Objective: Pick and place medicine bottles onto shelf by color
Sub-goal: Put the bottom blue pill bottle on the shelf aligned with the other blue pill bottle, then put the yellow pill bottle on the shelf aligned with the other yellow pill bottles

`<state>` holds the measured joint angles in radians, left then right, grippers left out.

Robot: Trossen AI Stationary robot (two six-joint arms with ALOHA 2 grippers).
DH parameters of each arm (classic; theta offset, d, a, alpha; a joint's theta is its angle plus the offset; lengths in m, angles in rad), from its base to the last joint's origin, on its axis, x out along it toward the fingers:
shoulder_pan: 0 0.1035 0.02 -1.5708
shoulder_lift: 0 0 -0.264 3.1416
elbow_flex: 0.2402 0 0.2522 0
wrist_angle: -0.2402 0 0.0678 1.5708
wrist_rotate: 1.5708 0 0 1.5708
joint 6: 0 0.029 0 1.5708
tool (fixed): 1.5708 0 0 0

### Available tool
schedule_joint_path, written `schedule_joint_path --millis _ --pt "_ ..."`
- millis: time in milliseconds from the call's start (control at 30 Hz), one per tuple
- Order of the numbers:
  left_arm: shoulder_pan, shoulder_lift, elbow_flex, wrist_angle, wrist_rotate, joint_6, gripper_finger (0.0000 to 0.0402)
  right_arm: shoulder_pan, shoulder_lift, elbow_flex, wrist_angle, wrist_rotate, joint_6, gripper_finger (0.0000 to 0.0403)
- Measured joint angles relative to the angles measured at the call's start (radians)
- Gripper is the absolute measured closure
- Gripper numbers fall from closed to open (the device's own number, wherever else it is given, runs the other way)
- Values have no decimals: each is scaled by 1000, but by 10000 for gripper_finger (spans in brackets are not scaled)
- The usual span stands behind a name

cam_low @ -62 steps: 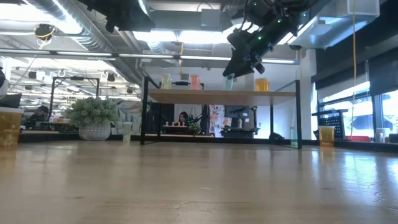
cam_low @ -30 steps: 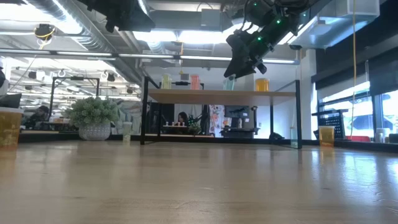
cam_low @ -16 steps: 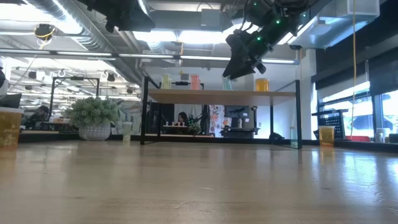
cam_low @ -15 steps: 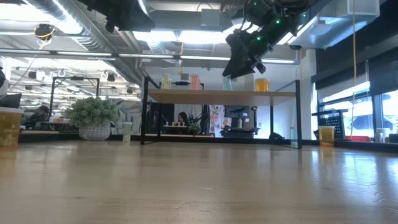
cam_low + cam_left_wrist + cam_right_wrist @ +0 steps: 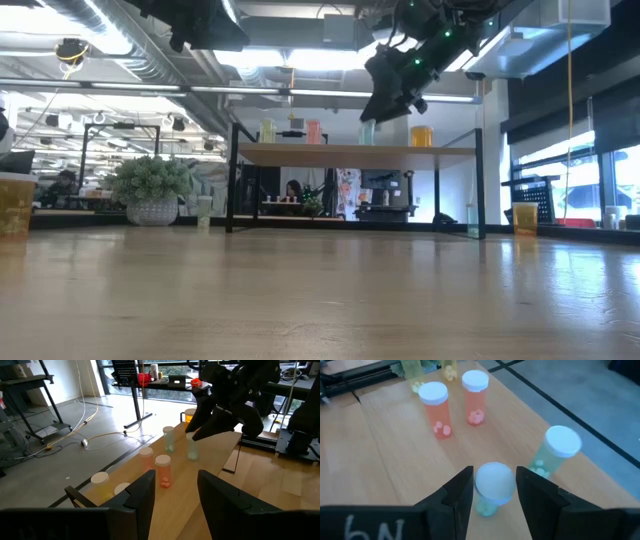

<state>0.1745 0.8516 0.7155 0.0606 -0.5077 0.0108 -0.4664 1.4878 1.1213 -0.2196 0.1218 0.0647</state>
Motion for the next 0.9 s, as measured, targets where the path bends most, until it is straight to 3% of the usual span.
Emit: schedule_joint_path --millis 500,900 --pt "0 0 0 0 0 0 260 6 -101 0 -8 -5 -28 251" --pt "0 0 0 0 0 0 260 115 -211 0 -61 -21 -116 251"
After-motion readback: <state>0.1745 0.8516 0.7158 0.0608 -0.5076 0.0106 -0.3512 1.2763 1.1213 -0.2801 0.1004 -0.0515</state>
